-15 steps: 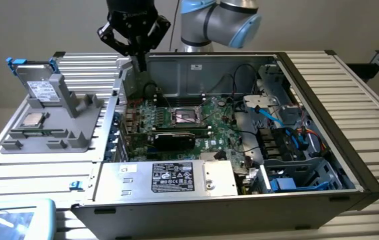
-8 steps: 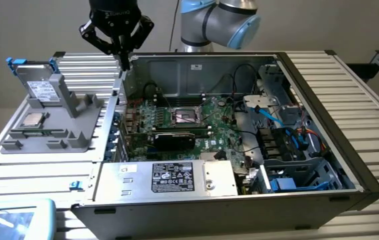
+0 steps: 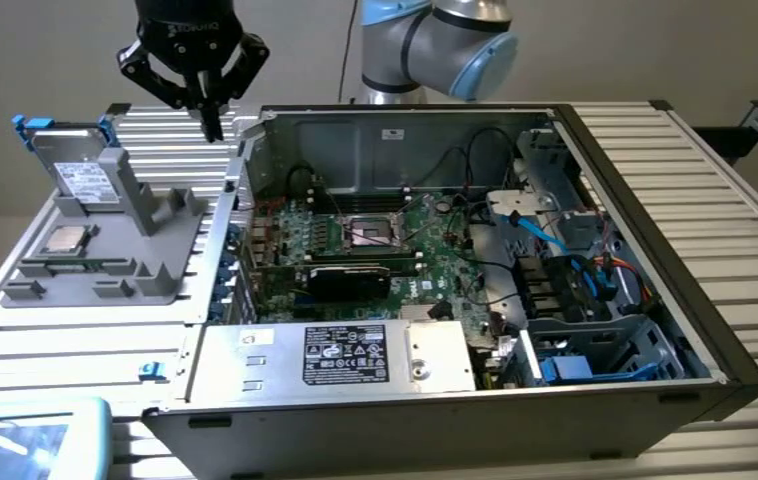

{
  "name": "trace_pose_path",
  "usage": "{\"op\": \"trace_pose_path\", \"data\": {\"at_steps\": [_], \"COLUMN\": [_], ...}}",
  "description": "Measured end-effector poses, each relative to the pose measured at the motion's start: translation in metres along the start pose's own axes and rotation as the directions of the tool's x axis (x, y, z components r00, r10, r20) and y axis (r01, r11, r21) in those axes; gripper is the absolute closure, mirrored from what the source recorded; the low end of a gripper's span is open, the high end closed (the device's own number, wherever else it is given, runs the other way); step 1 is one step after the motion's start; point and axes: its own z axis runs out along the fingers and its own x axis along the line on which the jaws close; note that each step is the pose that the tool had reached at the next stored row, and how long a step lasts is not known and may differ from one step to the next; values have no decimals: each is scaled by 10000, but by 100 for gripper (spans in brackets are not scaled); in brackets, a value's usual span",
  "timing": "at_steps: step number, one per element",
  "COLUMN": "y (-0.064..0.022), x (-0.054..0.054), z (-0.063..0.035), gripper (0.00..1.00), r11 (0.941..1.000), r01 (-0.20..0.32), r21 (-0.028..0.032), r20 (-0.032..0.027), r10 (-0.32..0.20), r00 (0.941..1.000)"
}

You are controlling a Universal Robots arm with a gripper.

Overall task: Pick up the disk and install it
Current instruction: 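Reach for the disk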

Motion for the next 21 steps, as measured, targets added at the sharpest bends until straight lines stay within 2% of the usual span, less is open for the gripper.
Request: {"op": "trace_pose_path", "data": {"at_steps": [3,5,8,10,12,13,14,15,16,17,18,21], "y": [79,116,164,190,195,196,198,207,221,238,258,327], "x": [103,158,238,284,291,292,295,300,306,312,320,357], "z": [47,71,95,105,105,105,106,107,107,109,112,118], "gripper": [89,89,89,89,89,89,89,89,89,89,89,89], "r11": [10000,10000,9999,9998,9998,9997,9996,9995,9993,9992,9991,9986], "r01": [-5,-5,-4,-2,0,0,1,3,4,3,2,-5], "r21": [54,88,149,196,216,230,272,331,371,401,430,524], "r20": [-24,-6,79,159,195,228,332,461,530,562,567,527], "r10": [5,5,3,-1,-4,-6,-10,-19,-24,-26,-27,-23], "r00": [10000,10000,10000,9999,9998,9997,9994,9989,9986,9984,9984,9986]}}
